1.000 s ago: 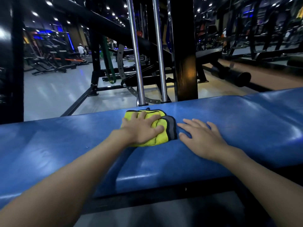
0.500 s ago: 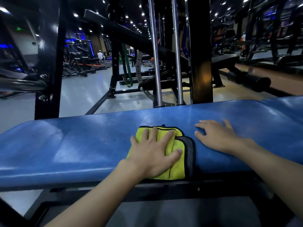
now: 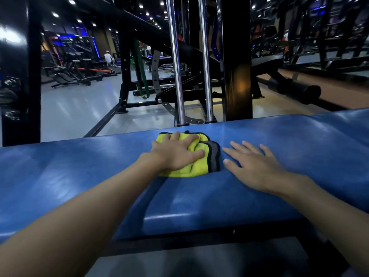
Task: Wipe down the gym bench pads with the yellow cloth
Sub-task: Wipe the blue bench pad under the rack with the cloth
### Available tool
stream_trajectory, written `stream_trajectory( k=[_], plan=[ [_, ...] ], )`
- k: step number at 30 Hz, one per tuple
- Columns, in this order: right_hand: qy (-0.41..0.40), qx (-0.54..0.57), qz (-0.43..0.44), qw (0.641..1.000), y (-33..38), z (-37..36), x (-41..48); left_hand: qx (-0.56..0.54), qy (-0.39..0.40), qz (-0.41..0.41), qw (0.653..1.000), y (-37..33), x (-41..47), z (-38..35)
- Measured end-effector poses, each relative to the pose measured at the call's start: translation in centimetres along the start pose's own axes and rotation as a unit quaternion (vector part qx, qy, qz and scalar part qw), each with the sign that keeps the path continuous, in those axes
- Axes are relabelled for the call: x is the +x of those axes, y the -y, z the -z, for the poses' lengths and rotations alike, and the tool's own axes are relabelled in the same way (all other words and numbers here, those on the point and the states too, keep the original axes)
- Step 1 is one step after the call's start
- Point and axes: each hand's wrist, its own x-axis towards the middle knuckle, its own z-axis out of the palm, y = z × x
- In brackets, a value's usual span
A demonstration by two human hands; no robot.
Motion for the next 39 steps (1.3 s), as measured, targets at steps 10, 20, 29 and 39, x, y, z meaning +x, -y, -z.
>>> stream_trajectory(
  k=[10, 20, 29, 39],
  plan=[
    [-0.017, 0.003, 0.001, 1.000, 0.0, -0.3, 0.0, -0.027, 0.004, 0.045, 0.999, 0.6, 10.3, 1.1],
    [-0.021, 0.025, -0.004, 0.999, 0.1, 0.0, -0.1, -0.007, -0.020, 0.019, 1.000, 0.3, 4.9, 0.2],
    [-0.029, -0.041, -0.012, 0.999, 0.9, 1.2, -1.0, 0.022, -0.026, -0.037, 0.999, 0.9, -8.6, -1.5],
    [-0.011, 0.035, 0.029, 0.999, 3.2, 0.9, -1.3, 0.044, -0.077, -0.011, 0.996, -0.1, -13.8, -2.2]
  ],
)
